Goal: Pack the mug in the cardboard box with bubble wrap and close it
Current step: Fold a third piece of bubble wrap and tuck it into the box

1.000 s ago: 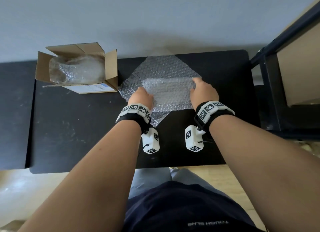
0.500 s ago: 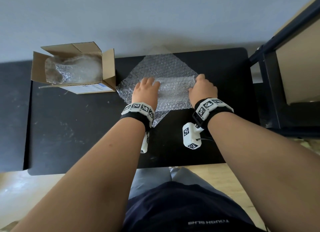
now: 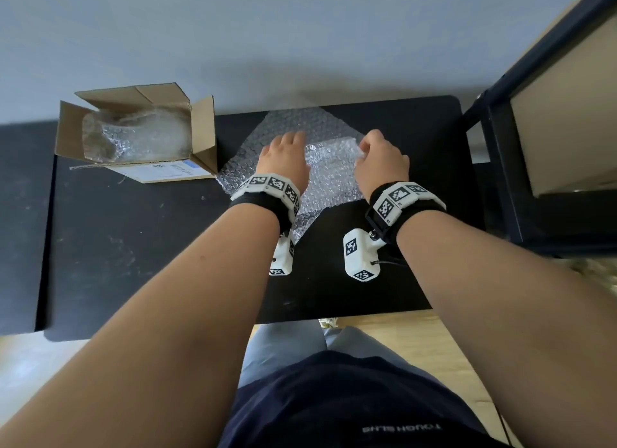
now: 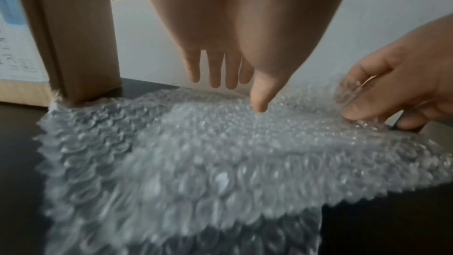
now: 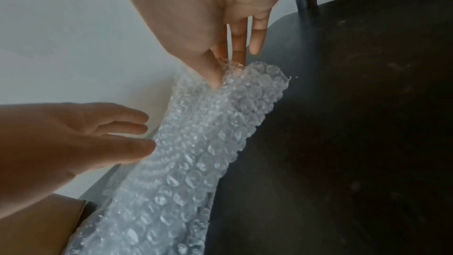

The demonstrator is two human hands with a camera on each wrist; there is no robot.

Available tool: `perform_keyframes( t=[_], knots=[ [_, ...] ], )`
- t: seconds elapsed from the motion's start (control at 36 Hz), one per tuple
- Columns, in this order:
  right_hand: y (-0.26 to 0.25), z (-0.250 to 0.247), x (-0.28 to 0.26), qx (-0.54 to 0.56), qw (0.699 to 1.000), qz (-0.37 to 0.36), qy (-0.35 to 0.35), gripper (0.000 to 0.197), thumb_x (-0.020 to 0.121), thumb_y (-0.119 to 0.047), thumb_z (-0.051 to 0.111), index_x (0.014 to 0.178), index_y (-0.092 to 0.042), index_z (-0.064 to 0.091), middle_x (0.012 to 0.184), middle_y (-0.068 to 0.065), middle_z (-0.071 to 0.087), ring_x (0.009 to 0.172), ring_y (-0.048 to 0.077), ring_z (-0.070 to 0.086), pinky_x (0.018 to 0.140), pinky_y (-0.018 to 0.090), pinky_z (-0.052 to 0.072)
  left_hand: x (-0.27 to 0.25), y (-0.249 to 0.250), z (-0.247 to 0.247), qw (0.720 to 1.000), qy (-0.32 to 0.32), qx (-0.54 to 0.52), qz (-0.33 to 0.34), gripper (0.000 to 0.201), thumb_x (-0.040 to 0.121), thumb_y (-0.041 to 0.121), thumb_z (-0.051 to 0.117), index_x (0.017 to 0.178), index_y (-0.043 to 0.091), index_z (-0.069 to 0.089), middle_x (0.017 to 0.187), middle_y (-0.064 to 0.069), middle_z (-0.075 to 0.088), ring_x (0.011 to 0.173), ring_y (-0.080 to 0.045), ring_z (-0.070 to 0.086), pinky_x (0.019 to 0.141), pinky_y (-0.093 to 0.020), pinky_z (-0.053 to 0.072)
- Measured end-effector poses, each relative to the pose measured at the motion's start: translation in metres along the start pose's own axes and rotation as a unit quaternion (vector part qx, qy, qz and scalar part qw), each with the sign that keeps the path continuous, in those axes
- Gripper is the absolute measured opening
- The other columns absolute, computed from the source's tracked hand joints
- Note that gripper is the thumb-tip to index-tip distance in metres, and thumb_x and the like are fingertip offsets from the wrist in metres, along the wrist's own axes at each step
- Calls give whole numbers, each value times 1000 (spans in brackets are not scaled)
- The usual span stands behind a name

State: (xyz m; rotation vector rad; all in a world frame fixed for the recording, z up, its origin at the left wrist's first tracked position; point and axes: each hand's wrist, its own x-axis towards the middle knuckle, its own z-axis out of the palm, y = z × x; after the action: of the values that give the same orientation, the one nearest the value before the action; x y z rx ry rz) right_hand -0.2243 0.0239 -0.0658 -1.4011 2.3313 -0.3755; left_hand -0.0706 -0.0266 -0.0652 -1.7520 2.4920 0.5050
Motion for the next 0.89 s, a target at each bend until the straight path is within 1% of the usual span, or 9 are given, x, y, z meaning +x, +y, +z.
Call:
perform_keyframes(
  t=[0.11,0.25,0.39,0.5,0.56,0.61,0.69,0.78,0.89],
  knots=[
    [-4,-10,-4,43,999,-22,3,23,91,-6,51,108,-21,53,102,-4,64,98,22,62,95,39,42,3,10,-13,999,-31,-23,-2,58,94,18,57,147,16,32,145,-7,45,137,-26,37,114,-42,28],
    [-12,-24,-10,94,994,-46,19,21,92,-6,51,108,-17,57,96,-4,60,91,21,62,92,45,49,1,15,-29,996,-59,-52,-32,49,93,23,59,139,17,46,138,-8,53,130,-27,46,107,-41,39],
    [-17,-39,-13,123,990,-46,45,22,92,-12,52,113,-17,56,106,2,62,95,23,61,91,46,49,-8,19,-45,984,-81,-141,-67,25,97,18,49,113,10,67,110,-9,69,97,-24,65,85,-34,53],
    [-21,-53,-15,123,990,-12,68,48,91,-30,57,135,-12,47,130,12,51,118,29,52,100,45,43,-18,14,-55,963,-30,-249,-103,25,98,23,52,95,6,70,89,-8,69,64,-15,56,61,-25,47],
    [-25,-59,-17,142,987,20,67,56,91,-32,56,141,-11,42,138,14,46,127,30,46,105,43,40,-23,10,-59,949,-11,-297,-108,22,96,22,55,87,9,69,90,-11,71,65,-18,59,66,-30,51],
    [-28,-64,-19,194,980,45,21,58,92,-31,56,144,-12,39,141,12,46,129,28,46,103,37,40,-28,7,-64,930,5,-350,-110,20,95,20,58,77,14,66,84,-8,71,73,-20,65,79,-35,57],
    [-33,-70,-26,273,958,64,-57,59,91,-29,59,145,-14,39,144,5,47,129,23,48,94,29,38,-35,5,-73,902,8,-416,-120,16,95,17,59,91,6,69,83,-7,69,68,-15,64,84,-34,57],
    [-39,-74,-33,315,942,63,-100,61,88,-26,63,143,-13,42,145,4,45,130,22,46,100,30,37,-44,2,-82,878,-3,-461,-131,23,95,17,61,105,-2,67,93,-11,69,71,-17,66,79,-29,57],
    [-52,-79,-45,341,927,52,-147,59,81,-30,66,135,-11,52,134,7,56,121,25,55,106,44,41,-58,-2,-91,835,-9,-529,-152,9,92,12,64,87,7,68,88,-12,69,79,-24,67,88,-39,56]
  ],
)
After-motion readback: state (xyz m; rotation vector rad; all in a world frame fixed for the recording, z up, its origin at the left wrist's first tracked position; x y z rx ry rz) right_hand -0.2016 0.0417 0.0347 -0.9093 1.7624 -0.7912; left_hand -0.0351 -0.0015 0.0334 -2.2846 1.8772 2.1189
